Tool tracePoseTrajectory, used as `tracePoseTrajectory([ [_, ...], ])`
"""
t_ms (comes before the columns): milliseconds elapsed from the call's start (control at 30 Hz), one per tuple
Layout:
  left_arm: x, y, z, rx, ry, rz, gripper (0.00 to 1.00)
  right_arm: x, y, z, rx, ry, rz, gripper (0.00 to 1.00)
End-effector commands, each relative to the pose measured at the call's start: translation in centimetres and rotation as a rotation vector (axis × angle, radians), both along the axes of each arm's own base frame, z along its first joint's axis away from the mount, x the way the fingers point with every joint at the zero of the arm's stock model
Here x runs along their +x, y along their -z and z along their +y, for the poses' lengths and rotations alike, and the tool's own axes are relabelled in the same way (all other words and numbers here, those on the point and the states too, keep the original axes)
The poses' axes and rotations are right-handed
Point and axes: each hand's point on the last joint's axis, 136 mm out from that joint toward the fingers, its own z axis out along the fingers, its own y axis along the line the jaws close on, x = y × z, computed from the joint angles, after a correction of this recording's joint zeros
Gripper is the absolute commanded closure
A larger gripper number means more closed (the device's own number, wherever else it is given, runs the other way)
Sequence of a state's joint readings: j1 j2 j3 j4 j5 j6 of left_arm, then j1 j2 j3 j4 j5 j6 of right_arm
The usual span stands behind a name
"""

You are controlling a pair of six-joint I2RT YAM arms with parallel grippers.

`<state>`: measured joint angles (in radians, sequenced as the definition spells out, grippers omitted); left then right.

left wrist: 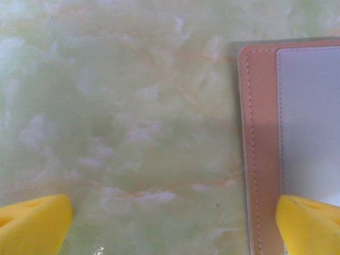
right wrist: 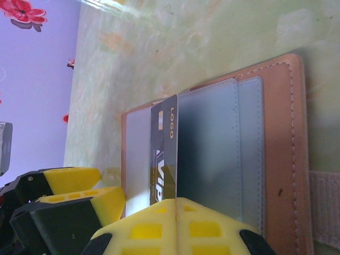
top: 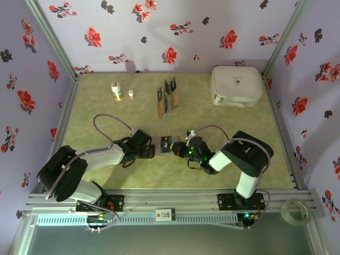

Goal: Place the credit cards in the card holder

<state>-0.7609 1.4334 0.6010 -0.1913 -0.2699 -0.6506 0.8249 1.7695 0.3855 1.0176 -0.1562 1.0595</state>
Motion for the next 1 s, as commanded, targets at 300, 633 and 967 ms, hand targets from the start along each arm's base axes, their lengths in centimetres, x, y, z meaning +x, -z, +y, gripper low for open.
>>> tracePoseTrajectory([
  [300, -1.7, 1.9, 2.0, 0.061, -0.028, 0.067, 0.0, -0.4, 0.3, -0.6, -0.001, 0.021, 0.011, 1.0],
  [633, -1.7, 1.9, 2.0, 0.06, -0.029, 0.067, 0.0, -0.6, 0.4, -0.4, 0.002, 0.01, 0.02, 1.0],
  [967, -1.7, 1.9, 1.9, 0.06, -0.028, 0.067, 0.0, -0.7, 0.5, 0.4, 0.007, -0.011, 0.029, 1.0],
])
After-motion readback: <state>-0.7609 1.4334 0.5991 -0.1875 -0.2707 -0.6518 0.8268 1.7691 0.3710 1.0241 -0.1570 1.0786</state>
